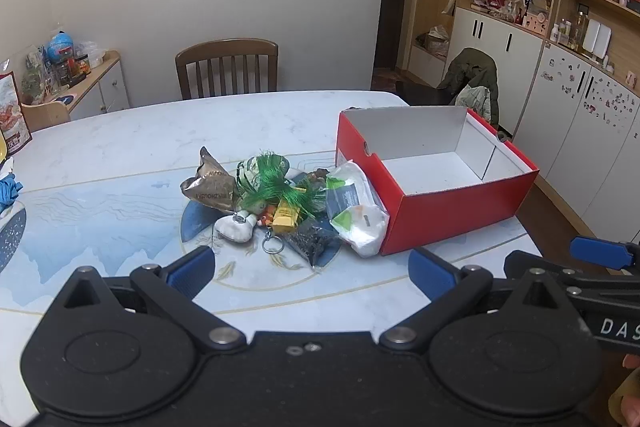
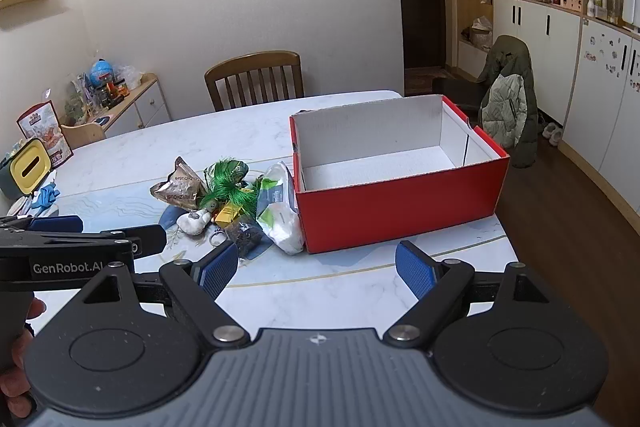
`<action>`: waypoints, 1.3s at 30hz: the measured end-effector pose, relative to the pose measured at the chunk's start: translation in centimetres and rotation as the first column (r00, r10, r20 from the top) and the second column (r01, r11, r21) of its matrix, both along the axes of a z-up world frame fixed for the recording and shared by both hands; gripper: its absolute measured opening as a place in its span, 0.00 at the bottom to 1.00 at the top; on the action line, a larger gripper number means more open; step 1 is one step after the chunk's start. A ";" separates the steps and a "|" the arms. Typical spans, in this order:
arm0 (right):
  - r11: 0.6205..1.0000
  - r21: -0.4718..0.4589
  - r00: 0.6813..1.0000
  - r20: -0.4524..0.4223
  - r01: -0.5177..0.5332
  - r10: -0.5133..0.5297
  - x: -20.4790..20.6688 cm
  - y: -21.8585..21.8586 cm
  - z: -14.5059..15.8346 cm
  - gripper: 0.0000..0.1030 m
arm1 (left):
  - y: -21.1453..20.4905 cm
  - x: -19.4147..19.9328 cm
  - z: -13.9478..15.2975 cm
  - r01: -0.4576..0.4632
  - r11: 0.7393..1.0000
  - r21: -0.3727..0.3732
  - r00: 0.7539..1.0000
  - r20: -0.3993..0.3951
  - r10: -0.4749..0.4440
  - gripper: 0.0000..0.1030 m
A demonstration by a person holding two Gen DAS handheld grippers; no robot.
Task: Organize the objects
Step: 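Move both tools toward the pile of small items beside the shoebox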
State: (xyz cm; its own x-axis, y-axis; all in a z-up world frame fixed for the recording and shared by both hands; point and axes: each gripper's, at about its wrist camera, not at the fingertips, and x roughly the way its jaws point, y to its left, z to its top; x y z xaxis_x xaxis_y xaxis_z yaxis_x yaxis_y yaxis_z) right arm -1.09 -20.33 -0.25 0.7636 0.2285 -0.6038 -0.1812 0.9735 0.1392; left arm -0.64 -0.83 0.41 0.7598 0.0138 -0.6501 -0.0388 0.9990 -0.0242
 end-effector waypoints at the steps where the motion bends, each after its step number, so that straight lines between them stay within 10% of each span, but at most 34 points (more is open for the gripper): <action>1: 1.000 0.000 1.000 0.002 0.000 0.000 -0.1 0.0 0.0 0.84 | 0.0 -0.1 0.0 -0.002 1.000 -0.002 1.000 0.000 0.002 1.00; 22: 1.000 0.009 1.000 0.012 -0.022 0.022 0.2 -0.4 0.1 0.84 | -0.2 0.3 0.1 -0.001 1.000 -0.021 1.000 0.007 0.001 1.00; 39: 0.998 -0.038 0.998 -0.028 -0.057 0.056 6.5 5.6 -1.4 0.84 | 5.8 7.9 -2.3 0.030 0.999 -0.031 0.999 -0.016 -0.031 1.00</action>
State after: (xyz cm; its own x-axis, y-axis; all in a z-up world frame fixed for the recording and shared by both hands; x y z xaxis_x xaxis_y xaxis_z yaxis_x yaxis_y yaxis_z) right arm 5.45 -14.70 -1.69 0.7332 0.2468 -0.6336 -0.2328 0.9666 0.1070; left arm 7.28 4.95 -1.91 0.7485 -0.0293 -0.6625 -0.0088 0.9985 -0.0541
